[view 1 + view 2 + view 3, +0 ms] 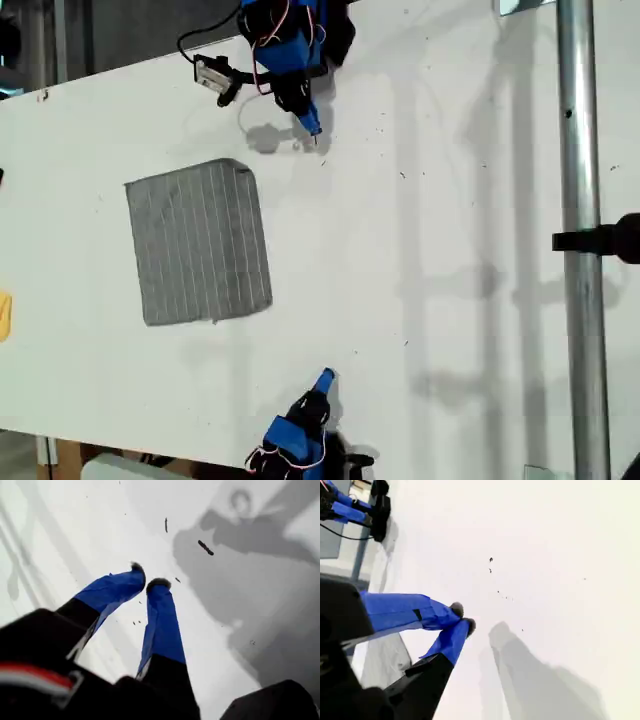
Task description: Grasp corners of a towel and fold twice.
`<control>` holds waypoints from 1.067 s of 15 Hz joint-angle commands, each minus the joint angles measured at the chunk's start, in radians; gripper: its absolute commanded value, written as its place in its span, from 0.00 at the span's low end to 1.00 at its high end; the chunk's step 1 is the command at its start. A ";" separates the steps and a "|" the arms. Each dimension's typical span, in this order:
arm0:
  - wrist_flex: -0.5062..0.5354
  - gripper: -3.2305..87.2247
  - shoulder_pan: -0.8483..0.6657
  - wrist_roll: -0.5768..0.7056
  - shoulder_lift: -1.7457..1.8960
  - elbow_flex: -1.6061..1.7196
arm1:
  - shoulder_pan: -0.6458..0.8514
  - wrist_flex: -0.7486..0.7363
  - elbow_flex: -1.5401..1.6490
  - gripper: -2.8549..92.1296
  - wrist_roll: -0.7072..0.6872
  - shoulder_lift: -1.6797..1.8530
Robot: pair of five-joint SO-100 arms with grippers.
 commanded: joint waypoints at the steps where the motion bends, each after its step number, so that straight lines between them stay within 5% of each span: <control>1: -0.003 0.01 -0.330 -0.465 0.006 0.009 | 0.026 -0.015 -0.032 0.03 -0.011 0.008; 6: -0.003 0.01 -0.330 -0.465 0.006 0.009 | 0.023 -0.008 -0.032 0.03 -0.009 0.008; 12: -0.104 0.00 -0.204 -0.644 -0.025 -0.044 | -0.006 0.028 -0.164 0.03 0.064 -0.029; 16: -0.181 0.00 -0.225 -0.557 -0.683 -0.526 | 0.118 0.009 -0.433 0.03 -0.091 -0.348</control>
